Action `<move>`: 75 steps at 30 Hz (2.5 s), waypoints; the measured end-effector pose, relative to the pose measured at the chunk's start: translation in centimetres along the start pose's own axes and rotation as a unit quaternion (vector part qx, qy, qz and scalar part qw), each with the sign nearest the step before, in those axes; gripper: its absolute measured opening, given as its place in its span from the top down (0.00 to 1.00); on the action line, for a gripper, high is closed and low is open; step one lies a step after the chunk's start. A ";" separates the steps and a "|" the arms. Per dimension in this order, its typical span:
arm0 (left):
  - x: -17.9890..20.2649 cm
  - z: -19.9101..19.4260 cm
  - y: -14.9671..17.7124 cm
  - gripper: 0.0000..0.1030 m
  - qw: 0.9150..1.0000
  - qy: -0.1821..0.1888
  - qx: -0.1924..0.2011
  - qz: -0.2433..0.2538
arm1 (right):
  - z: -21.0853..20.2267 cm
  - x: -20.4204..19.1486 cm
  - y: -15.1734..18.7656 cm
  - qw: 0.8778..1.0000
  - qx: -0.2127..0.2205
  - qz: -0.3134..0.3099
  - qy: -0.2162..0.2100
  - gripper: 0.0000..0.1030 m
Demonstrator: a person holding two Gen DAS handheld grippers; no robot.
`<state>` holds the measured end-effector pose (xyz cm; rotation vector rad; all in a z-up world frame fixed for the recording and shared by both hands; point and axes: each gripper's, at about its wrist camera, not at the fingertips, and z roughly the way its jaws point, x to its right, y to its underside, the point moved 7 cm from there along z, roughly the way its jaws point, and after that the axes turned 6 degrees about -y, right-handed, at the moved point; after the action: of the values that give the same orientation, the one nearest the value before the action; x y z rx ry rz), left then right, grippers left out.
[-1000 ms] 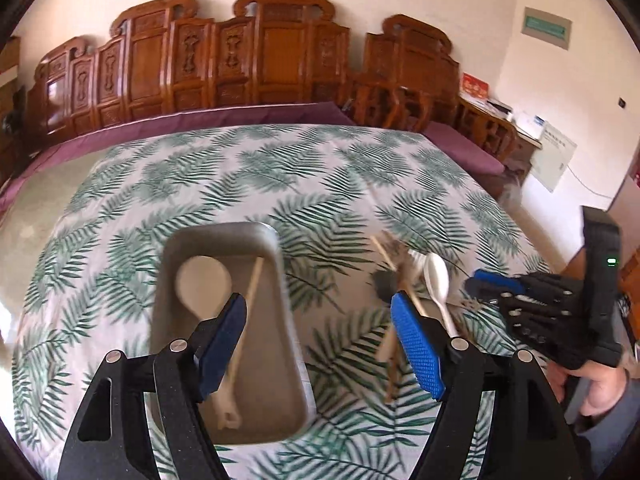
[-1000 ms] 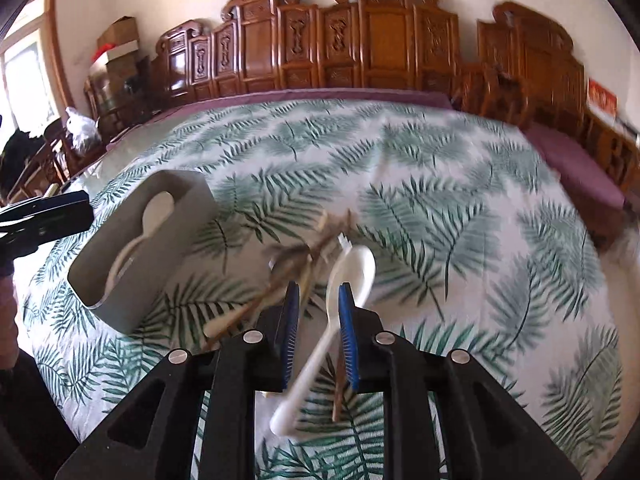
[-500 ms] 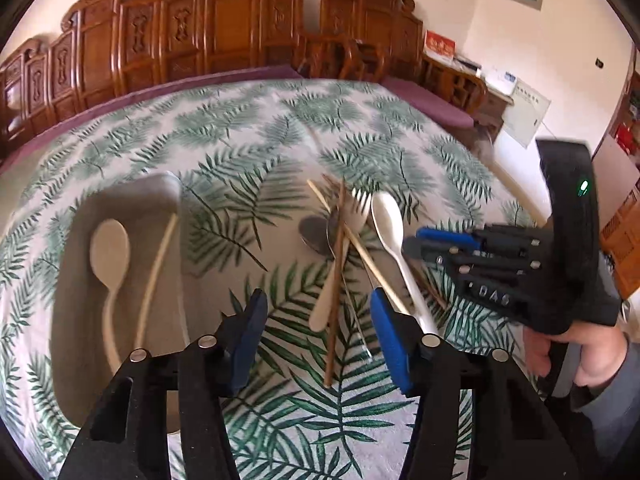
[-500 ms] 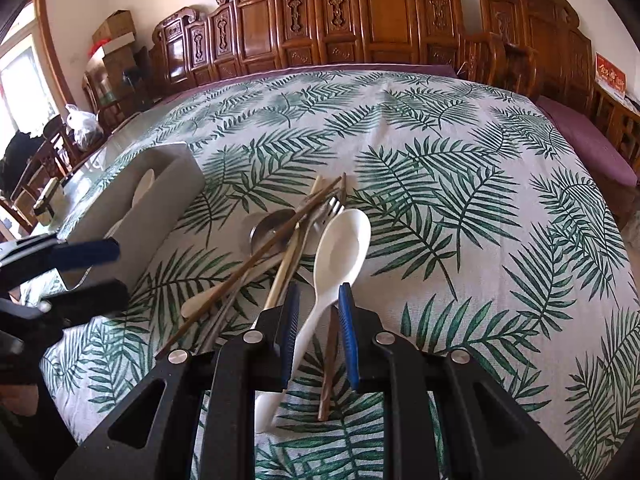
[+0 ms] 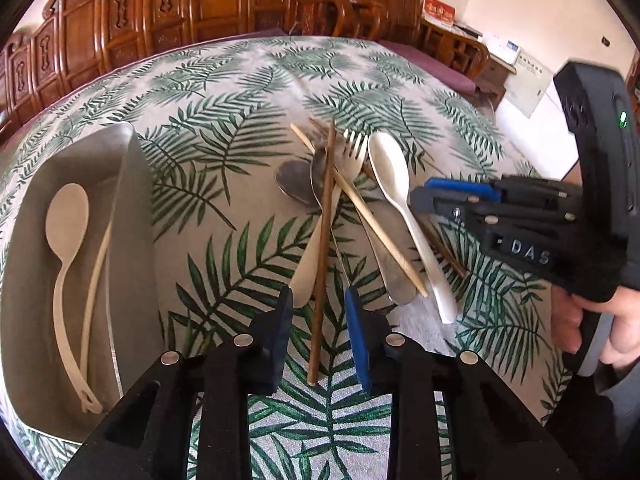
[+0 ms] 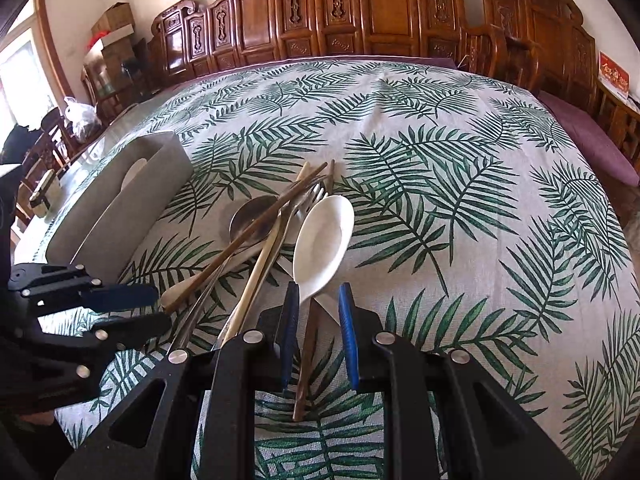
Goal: Organize utensils
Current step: 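Move both tools back to the utensil pile, then grasp another white spoon with right tool while left tool grasps another wooden chopstick, then lower the chopstick into the tray and open left tool while right tool lifts the spoon toward it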
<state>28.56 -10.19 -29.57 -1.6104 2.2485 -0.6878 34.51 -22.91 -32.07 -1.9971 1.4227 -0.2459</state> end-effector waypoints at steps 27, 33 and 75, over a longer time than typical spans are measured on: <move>-0.4 -0.3 0.0 0.96 1.000 -0.018 0.007 0.008 | 0.8 -0.4 0.3 1.000 -0.008 -0.002 -0.003 0.78; -0.8 -1.7 -0.8 0.96 0.999 -0.020 0.028 0.001 | 1.2 -0.9 0.2 1.000 -0.007 -0.007 0.005 0.78; -5.2 -10.9 -0.5 0.96 0.994 -0.035 0.105 -0.018 | -4.2 -4.4 -1.6 0.998 0.020 0.013 0.062 0.92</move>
<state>25.28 -3.16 -20.31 -1.5520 2.0274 -0.8325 31.92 -20.43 -26.90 -1.9588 1.5075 -0.3899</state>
